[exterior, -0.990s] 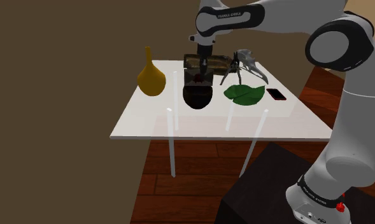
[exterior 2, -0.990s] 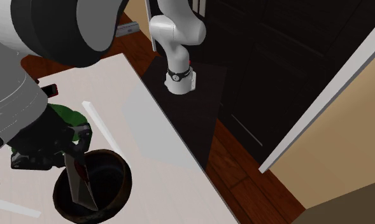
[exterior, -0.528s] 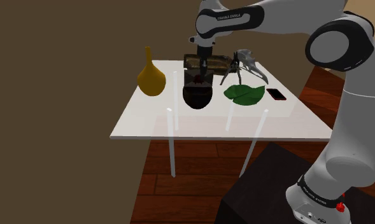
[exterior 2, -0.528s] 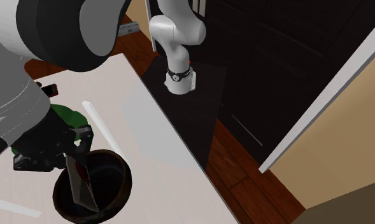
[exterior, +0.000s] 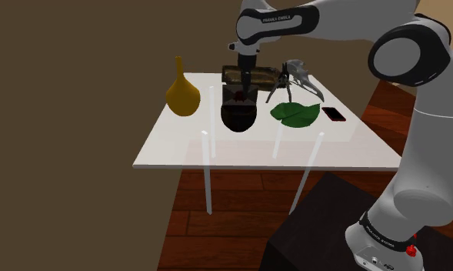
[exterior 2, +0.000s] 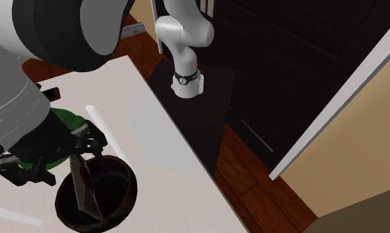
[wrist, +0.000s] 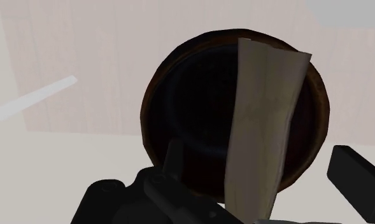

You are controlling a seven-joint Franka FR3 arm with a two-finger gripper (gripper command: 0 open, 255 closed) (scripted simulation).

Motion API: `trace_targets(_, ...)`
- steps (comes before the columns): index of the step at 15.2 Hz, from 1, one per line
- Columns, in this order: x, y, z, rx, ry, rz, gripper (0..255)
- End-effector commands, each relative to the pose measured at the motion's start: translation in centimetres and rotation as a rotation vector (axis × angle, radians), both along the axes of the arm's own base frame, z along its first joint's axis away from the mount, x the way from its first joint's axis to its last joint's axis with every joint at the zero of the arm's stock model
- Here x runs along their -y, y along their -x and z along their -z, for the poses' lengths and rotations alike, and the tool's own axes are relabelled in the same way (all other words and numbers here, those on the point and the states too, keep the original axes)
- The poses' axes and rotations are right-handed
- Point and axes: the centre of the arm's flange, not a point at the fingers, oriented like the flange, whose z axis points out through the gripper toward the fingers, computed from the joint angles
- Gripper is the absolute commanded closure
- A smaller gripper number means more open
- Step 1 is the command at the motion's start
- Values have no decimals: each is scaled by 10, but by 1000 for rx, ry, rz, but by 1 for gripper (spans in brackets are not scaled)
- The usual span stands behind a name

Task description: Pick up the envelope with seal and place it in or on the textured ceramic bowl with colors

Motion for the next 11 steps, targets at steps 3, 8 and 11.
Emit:
trace_targets(3, 2, 1, -44, 0, 0, 0, 0)
trace_targets(8, 2, 1, -44, 0, 0, 0, 0)
trace_targets(11, 2, 1, -44, 0, 0, 0, 0)
